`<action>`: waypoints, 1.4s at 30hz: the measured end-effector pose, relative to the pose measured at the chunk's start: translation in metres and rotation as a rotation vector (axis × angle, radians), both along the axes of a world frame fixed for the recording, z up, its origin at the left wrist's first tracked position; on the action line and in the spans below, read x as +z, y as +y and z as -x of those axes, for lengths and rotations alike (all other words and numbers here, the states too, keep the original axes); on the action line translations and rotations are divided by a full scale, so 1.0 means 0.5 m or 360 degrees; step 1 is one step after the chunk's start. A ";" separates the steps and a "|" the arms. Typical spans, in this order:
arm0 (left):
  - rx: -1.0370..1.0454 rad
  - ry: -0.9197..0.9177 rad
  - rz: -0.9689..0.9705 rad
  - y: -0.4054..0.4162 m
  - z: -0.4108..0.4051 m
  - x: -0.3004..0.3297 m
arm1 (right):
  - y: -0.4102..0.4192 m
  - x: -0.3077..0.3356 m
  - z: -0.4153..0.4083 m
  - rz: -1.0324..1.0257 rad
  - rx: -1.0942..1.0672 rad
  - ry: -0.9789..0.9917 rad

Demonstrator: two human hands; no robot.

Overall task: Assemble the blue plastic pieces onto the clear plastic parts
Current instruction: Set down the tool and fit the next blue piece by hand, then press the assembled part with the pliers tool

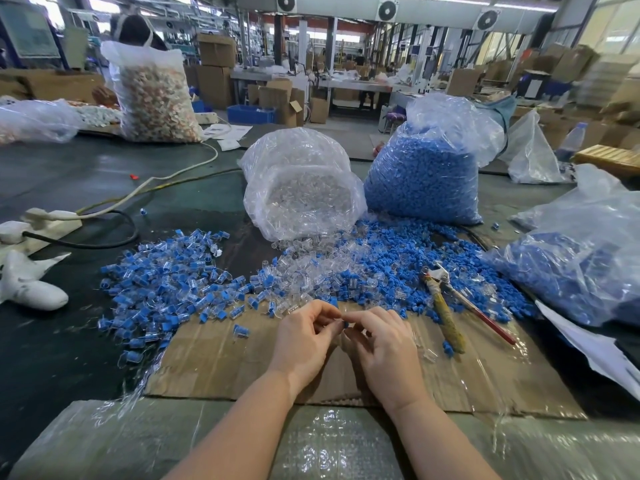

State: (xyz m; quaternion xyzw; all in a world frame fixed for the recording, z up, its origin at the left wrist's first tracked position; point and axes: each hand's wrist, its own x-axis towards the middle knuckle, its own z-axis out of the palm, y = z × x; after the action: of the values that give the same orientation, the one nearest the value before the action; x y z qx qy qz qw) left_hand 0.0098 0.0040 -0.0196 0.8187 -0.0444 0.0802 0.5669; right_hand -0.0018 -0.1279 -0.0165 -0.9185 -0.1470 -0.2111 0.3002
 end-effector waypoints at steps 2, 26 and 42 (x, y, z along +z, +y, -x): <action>-0.0004 -0.0004 -0.0011 0.000 0.001 0.000 | 0.000 -0.001 0.000 0.0001 -0.0001 -0.0013; 0.0061 -0.0056 -0.0067 -0.001 0.000 -0.004 | -0.108 0.039 -0.061 0.0244 -0.1072 0.0272; 0.0069 -0.0042 -0.0058 -0.001 -0.001 -0.002 | -0.194 0.074 -0.113 0.0520 -0.1213 0.1240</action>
State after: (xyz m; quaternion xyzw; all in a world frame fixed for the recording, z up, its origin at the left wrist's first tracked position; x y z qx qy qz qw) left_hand 0.0104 0.0037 -0.0206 0.8285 -0.0358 0.1024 0.5494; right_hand 0.0546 -0.2252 0.0207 -0.9513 0.2855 0.0752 0.0890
